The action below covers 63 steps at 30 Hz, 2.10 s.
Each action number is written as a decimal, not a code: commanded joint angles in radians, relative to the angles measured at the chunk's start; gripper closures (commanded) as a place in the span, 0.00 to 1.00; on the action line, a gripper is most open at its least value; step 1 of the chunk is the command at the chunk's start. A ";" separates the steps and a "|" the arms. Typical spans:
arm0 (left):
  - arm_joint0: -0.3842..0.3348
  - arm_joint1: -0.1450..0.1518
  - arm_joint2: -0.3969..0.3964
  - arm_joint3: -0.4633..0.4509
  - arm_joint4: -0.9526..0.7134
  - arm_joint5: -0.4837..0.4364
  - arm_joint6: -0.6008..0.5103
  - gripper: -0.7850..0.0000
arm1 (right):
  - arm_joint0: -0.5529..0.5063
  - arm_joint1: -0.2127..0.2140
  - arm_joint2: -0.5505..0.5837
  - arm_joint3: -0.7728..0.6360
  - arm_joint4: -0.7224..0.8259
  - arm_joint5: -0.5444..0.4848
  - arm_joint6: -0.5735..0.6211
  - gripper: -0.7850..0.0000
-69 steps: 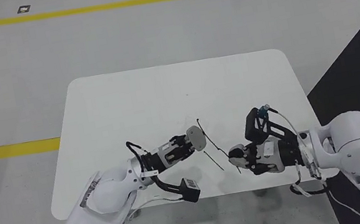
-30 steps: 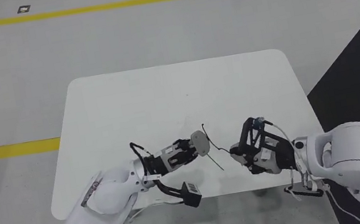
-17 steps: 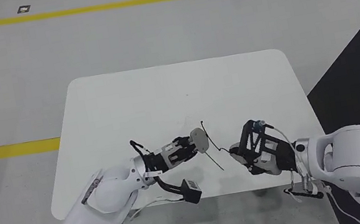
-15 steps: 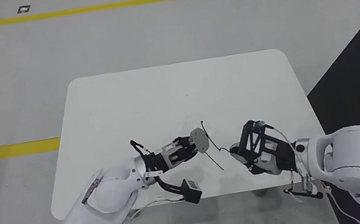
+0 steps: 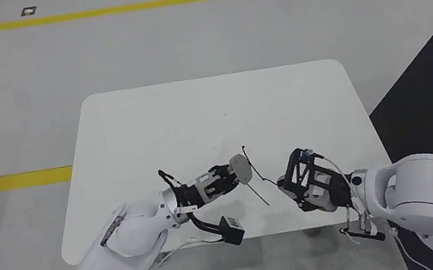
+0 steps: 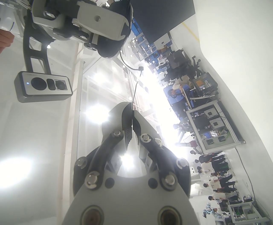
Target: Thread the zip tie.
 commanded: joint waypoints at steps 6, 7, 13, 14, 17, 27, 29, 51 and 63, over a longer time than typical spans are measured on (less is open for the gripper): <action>0.000 0.000 0.000 0.000 0.000 0.000 0.000 1.00 | 0.000 0.000 0.000 0.000 0.000 0.000 0.000 1.00; 0.000 0.000 0.000 0.000 0.000 0.000 0.000 1.00 | 0.000 0.000 0.000 0.000 0.000 0.000 0.000 1.00; 0.000 0.000 0.000 0.000 0.000 0.000 0.000 1.00 | 0.000 0.000 0.000 0.000 0.000 0.000 0.000 1.00; 0.000 0.000 0.000 0.000 0.000 0.000 0.000 1.00 | 0.000 0.000 0.000 0.000 0.000 0.000 0.000 1.00; 0.000 0.000 0.000 0.000 0.000 0.000 0.000 1.00 | 0.000 0.000 0.000 0.000 0.000 0.000 0.000 1.00; 0.000 0.000 0.000 0.000 0.000 0.000 0.000 1.00 | 0.000 0.000 0.000 0.000 0.000 0.000 0.000 1.00; 0.000 0.000 0.000 0.000 0.000 0.000 0.000 1.00 | 0.000 0.000 0.000 0.000 0.000 0.000 0.000 1.00; 0.000 0.000 0.000 0.000 0.000 0.000 0.000 1.00 | 0.036 -0.011 -0.058 0.023 -0.093 0.008 -0.033 1.00; 0.000 0.000 0.000 0.000 0.000 0.000 0.000 1.00 | 0.049 -0.018 -0.081 0.010 -0.159 -0.011 -0.066 1.00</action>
